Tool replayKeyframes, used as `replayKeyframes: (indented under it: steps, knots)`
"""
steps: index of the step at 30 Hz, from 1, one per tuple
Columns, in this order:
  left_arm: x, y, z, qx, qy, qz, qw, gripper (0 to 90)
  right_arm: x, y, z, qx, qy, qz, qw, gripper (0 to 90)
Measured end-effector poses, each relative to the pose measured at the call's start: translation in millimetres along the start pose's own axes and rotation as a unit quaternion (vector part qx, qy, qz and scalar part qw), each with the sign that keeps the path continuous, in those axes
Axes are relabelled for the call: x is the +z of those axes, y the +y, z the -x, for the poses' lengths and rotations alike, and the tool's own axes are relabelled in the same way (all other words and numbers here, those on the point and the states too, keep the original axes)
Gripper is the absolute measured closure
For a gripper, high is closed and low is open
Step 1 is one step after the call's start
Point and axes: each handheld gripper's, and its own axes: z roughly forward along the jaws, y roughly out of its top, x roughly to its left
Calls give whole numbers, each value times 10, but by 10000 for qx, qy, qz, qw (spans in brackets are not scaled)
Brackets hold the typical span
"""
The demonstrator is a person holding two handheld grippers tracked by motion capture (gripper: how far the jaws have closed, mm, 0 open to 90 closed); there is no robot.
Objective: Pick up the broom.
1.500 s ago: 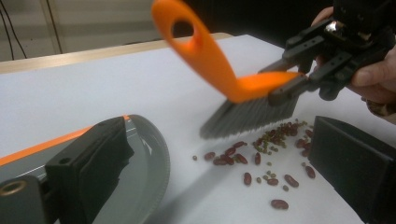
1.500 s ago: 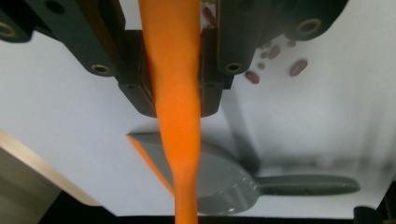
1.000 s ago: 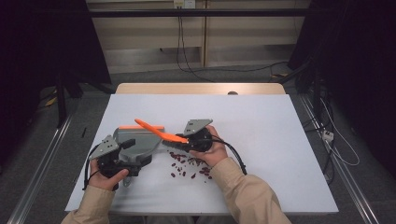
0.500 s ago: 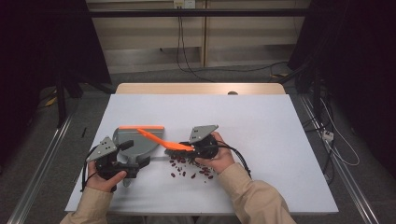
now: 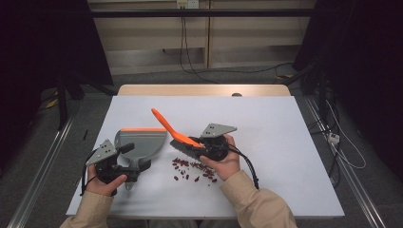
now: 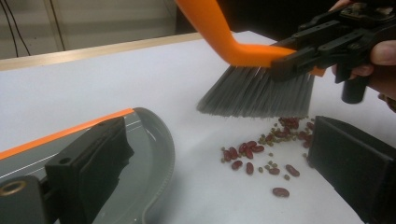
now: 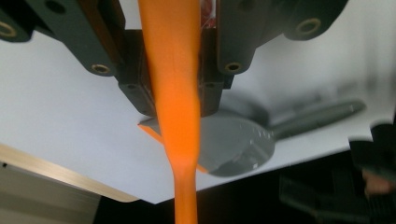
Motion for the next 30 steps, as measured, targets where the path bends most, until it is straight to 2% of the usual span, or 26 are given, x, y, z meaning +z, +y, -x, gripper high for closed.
replayKeyframes:
  steps: [3,6,9,12,16,20,23,26,28,30]
  knots:
    - [3,-2,3,28,0,-21,10000,53,12,-32,-124,329,-222,100,9992,712]
    - [0,-1,7,38,-8,-21,10000,52,63,-93,-249,644,-308,176,9973,713]
    - [-3,-2,4,30,9,-14,10000,53,120,-132,-349,840,-343,239,9956,712]
    - [-8,-2,0,30,9,-11,10000,52,177,-155,-442,939,-342,229,9947,713]
    - [-13,-1,-4,28,16,-5,10000,52,242,-178,-563,1121,-212,241,9932,712]
    - [-16,0,-5,38,20,-8,10000,52,311,-188,-698,1105,-185,223,9934,713]
    - [-20,5,-2,46,25,3,10000,52,368,-228,-730,1255,-98,216,9918,712]
    - [-24,8,1,53,27,14,10000,53,408,-272,-738,1332,-160,81,9909,712]
    - [-23,6,2,37,28,17,10000,52,408,-305,-728,1248,-325,3,9917,712]
    - [-21,2,-2,47,32,0,10000,52,382,-317,-675,1327,-406,-12,9903,712]
